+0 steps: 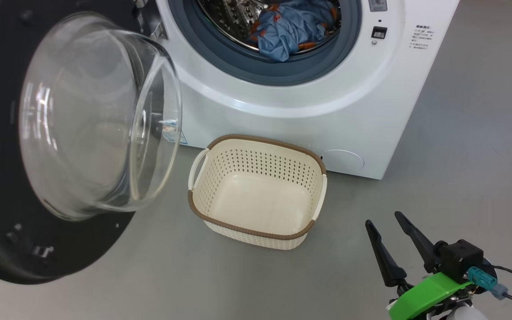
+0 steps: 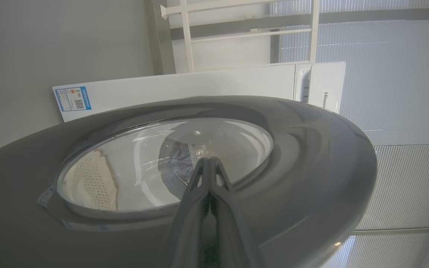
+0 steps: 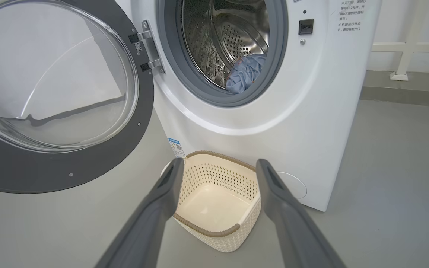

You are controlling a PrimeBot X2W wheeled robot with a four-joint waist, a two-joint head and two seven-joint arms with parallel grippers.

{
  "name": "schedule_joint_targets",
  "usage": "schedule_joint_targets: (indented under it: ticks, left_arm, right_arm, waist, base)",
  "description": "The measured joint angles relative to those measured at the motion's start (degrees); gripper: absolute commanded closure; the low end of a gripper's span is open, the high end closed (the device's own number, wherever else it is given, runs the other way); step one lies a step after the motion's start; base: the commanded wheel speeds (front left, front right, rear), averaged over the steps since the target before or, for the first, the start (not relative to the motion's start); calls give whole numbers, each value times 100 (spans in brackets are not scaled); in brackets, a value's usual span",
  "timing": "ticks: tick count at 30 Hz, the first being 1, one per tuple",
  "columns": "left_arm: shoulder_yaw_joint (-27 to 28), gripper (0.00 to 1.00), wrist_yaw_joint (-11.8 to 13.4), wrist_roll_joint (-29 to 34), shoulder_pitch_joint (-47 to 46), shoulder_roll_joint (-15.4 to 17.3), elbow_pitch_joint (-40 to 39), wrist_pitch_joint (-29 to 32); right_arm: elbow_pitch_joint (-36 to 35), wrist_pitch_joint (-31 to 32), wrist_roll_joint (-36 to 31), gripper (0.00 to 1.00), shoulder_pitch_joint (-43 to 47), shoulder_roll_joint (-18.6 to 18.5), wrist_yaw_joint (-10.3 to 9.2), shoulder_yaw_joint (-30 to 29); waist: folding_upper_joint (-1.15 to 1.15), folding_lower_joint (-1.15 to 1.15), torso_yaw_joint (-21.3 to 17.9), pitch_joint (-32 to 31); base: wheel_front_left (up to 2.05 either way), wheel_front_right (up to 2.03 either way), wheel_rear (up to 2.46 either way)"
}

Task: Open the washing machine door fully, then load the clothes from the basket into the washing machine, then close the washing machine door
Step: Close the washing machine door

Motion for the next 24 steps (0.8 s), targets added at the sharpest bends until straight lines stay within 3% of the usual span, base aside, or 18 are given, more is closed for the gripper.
schedule_joint_targets:
  ticks: [11,24]
  left_arm:
    - [-334,100,520,-431,550,-358,-1102,1068]
    - [-757,100,948,-710,1127,-1028,-2296,1491]
  right_arm:
    - [71,0,52,0,1,48,0,73]
    - [154,0,82,0,1,96,0,125]
  waist:
    - [0,0,-41,-51]
    - [0,0,-448,-102]
  base:
    - [0,0,0]
    - [0,0,0]
